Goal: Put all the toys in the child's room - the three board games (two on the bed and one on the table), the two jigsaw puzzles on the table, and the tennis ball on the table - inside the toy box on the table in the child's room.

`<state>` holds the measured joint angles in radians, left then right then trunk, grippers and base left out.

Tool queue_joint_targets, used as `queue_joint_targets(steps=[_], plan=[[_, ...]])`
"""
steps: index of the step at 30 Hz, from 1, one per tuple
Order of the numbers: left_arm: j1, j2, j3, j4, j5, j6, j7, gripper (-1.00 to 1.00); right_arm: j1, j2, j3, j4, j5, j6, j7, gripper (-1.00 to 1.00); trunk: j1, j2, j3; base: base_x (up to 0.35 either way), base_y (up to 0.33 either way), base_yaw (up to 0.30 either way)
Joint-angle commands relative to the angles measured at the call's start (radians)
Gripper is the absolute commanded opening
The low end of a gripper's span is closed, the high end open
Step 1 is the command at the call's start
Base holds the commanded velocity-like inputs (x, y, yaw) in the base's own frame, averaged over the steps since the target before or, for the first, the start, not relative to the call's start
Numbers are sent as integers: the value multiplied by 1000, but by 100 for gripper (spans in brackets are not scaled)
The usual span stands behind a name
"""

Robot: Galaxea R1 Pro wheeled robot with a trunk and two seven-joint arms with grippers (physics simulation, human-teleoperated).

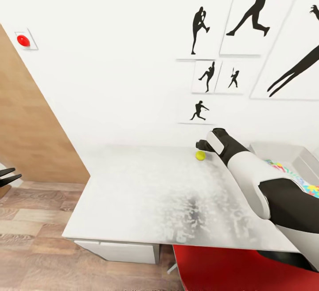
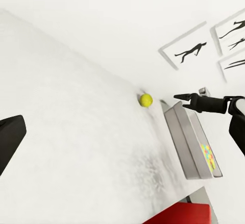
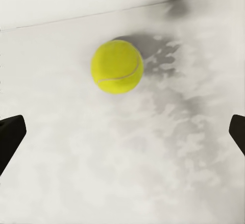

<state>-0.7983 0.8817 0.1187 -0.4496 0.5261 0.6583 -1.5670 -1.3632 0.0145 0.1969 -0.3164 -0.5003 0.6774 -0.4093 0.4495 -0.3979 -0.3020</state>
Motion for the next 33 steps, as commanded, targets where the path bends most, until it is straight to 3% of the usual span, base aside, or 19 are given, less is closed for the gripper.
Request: queue_joint_targets(steps=[1,33], plan=[[-1,0,-1,0,0,11,-4,100,-1,1,7,-3,-11,3,-8,100,1,-2,-4,0,0,0],[-1,0,-1,0,-3,11,-4,100,-15,11,8,-58,-11,25,-12,100,1,-2,-55,0,0,0]])
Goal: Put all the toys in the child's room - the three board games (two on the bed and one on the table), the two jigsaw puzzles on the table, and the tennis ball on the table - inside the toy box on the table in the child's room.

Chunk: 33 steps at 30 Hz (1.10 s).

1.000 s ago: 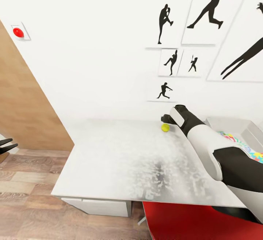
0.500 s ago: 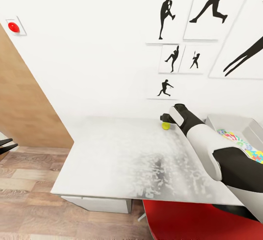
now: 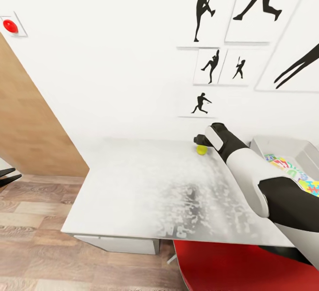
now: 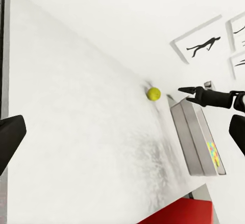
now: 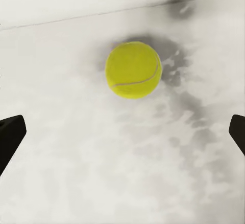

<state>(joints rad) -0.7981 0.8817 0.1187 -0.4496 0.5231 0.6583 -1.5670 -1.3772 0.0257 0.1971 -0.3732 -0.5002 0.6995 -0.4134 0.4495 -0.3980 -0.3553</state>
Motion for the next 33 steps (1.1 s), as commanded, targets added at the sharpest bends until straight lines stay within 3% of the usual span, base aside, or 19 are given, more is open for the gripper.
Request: queue_joint_targets(steps=[1,17,19,25,33], plan=[[-1,0,-1,0,0,11,-4,100,-1,0,8,-1,-11,3,-8,100,1,-2,-3,0,0,0],[0,19,1,35,-3,5,-4,100,-11,0,8,-1,-7,-1,-10,100,1,-2,-29,0,0,0],[0,23,1,40,-2,-8,-4,100,-11,0,11,-1,11,-2,-10,100,1,-2,-32,0,0,0],[0,33,0,51,-2,-27,-4,100,-11,0,15,-1,121,-9,-8,100,1,-2,-42,0,0,0],[0,33,-1,52,-2,-29,-4,100,-11,0,13,-1,140,-10,-8,100,1,-2,-55,0,0,0]])
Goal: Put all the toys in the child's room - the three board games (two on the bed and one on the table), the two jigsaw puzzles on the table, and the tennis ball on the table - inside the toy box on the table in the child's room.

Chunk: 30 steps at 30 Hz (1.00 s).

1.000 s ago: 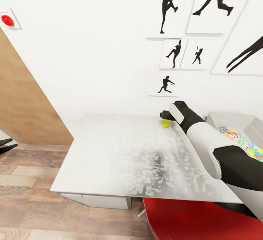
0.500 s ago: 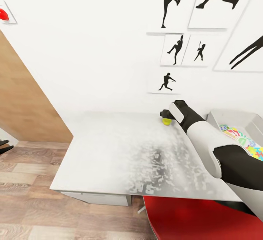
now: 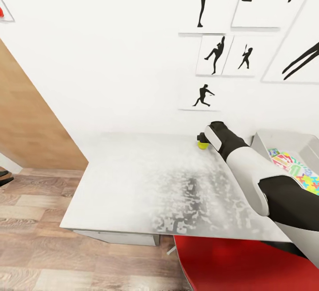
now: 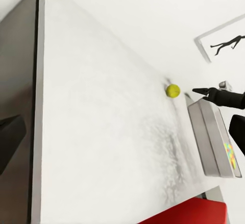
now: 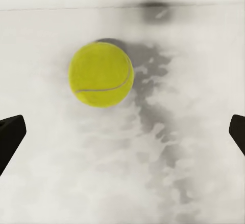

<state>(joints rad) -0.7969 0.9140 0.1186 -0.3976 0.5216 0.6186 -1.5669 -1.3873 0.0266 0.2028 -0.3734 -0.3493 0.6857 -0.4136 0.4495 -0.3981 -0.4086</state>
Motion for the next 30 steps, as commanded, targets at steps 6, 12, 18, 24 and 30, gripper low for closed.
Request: queue_joint_targets(steps=[6,12,18,24,30], plan=[[-1,1,0,0,0,10,-4,100,-1,-1,7,-1,-10,3,-8,100,0,-2,-11,0,0,0],[-1,1,0,0,-1,10,-4,100,-1,-1,6,-1,-10,3,-8,100,0,-2,-21,0,0,0],[-1,1,0,0,-1,10,-4,100,-1,-1,6,-1,-9,2,-8,100,0,-2,-31,0,0,0],[-1,1,0,0,0,10,-4,100,-6,-1,6,-1,-9,1,-8,100,0,-2,-40,0,0,0],[-1,-10,1,-27,8,17,-4,100,-22,-2,7,-1,-9,3,-7,100,0,-2,-50,0,0,0]])
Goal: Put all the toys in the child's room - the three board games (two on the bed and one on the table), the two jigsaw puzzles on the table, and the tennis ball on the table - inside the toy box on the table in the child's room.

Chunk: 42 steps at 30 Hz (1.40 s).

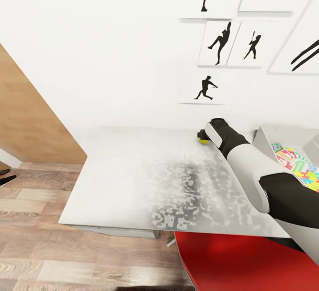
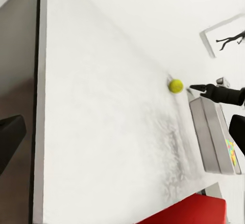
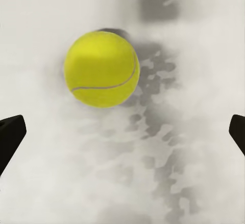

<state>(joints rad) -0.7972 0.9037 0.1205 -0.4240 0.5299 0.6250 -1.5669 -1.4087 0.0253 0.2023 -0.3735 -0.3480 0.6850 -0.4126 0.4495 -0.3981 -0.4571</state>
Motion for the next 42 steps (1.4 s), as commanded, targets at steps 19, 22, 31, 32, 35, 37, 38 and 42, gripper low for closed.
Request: queue_joint_targets(steps=[19,22,31,32,35,37,38,42], plan=[[-44,-285,-5,-753,-1,419,99,100,-18,0,6,-8,-9,11,-1,100,0,-2,-32,0,0,0],[-114,-381,-6,-734,-1,422,285,100,-18,0,5,-8,-9,11,0,100,0,-2,-37,0,0,0],[-186,-447,-46,-674,4,422,406,100,-19,0,3,-34,-11,13,-1,100,0,-2,-52,0,0,0],[-187,-446,-48,-673,5,422,407,100,-19,0,3,-38,-11,13,-2,100,0,-2,-53,0,0,0],[-187,-445,-49,-672,6,422,408,100,-19,0,3,-44,-11,13,-3,100,0,-2,-58,0,0,0],[-188,-445,-50,-671,7,422,408,100,-19,0,3,-49,-10,13,-3,100,0,-2,-61,0,0,0],[-188,-445,-50,-671,7,422,407,100,-19,0,3,-51,-10,13,-3,100,0,-2,-63,0,0,0],[-188,-444,-49,-671,6,422,407,100,-19,0,4,-54,-10,13,-3,100,0,-2,-69,0,0,0]])
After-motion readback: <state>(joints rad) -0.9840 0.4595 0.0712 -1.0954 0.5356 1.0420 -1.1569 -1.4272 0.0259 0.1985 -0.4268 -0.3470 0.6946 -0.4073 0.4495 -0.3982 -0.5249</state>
